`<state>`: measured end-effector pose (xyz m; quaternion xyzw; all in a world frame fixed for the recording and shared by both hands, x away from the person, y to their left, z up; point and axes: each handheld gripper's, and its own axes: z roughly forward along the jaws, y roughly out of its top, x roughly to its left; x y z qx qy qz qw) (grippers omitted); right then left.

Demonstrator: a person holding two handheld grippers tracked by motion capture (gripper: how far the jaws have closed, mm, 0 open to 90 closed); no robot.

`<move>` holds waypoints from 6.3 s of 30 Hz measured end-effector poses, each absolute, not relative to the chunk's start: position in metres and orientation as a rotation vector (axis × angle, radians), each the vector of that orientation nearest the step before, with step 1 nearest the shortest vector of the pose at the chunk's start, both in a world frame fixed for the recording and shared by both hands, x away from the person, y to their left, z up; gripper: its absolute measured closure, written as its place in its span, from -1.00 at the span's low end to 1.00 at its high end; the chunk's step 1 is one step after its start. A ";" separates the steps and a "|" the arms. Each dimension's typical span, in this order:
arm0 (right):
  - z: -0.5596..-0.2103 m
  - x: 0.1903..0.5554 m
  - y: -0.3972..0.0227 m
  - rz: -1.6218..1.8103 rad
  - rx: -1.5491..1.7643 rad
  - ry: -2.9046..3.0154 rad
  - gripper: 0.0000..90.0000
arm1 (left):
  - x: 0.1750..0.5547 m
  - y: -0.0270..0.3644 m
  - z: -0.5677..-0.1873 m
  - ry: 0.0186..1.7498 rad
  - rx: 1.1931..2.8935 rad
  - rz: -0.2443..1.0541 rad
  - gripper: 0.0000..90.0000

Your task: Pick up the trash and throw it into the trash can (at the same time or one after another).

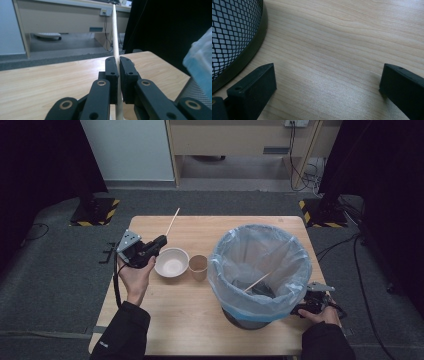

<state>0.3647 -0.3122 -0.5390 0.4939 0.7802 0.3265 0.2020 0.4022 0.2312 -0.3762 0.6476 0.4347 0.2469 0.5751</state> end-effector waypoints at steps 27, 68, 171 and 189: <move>-0.539 0.365 -0.312 0.910 1.374 2.185 -0.98 | 0.360 0.223 -0.314 0.796 1.364 0.594 0.90; -0.539 0.365 -0.312 0.910 1.374 2.185 -0.98 | 0.344 0.155 -0.274 0.616 1.337 0.518 0.90; -0.539 0.365 -0.312 0.912 1.377 2.182 -0.98 | 0.424 0.264 -0.482 1.306 1.735 0.652 -0.27; -0.539 0.366 -0.312 0.912 1.367 2.187 -0.98 | 0.440 0.269 -0.515 1.426 1.780 0.507 0.15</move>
